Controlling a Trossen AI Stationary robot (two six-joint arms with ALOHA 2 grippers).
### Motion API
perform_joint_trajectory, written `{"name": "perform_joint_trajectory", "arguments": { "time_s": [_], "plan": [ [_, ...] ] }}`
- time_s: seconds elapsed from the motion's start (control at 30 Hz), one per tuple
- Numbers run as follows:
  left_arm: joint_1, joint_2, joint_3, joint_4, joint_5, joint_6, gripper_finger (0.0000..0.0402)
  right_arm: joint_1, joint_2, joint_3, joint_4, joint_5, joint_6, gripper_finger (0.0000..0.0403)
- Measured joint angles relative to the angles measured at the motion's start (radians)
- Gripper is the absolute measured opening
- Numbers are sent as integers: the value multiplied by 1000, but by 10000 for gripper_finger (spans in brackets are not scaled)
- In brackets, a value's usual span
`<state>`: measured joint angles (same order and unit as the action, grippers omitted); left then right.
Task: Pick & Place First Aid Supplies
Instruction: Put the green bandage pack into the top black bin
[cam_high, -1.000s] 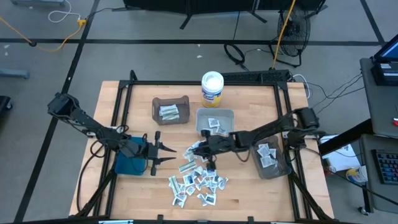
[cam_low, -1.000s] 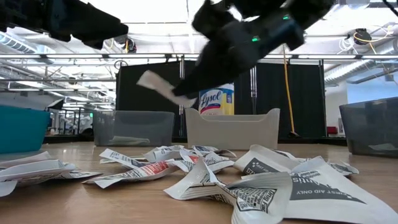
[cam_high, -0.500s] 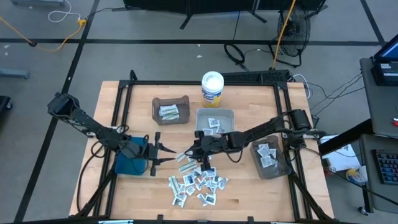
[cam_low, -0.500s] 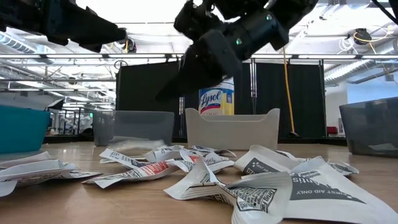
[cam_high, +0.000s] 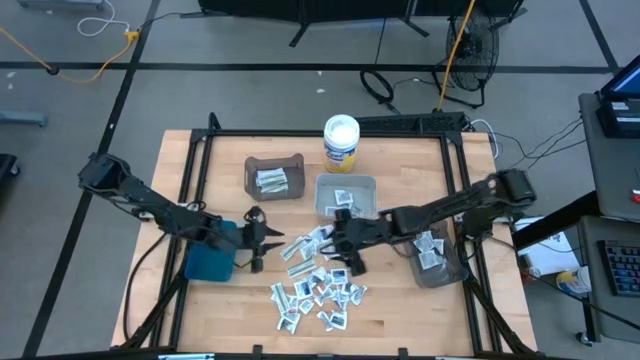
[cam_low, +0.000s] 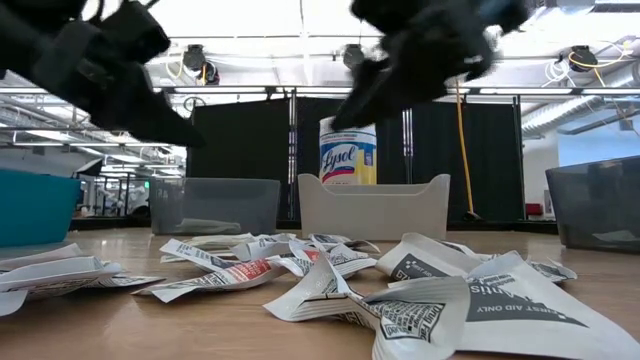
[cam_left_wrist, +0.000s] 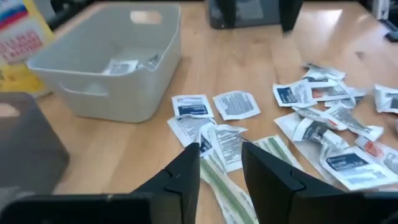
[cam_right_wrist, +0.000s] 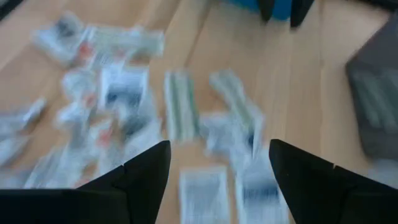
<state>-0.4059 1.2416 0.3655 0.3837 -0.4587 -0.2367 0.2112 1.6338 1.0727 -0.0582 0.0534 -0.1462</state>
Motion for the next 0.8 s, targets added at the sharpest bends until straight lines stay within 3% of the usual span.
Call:
{"name": "perform_joint_trajectory", "arguments": {
  "time_s": [0.17,0.43,0.53,0.8],
  "plan": [
    [24,116,121,-68,25,-1,173,16,-218,-169,20,5,27,259],
    [61,268,418,-564,64,-87,256,48,-545,-425,104,8,85,263],
    [88,303,497,-708,142,-157,274,70,-615,-509,187,38,74,260],
    [159,396,544,-746,288,-215,290,100,-676,-637,358,81,19,256]
  ]
}}
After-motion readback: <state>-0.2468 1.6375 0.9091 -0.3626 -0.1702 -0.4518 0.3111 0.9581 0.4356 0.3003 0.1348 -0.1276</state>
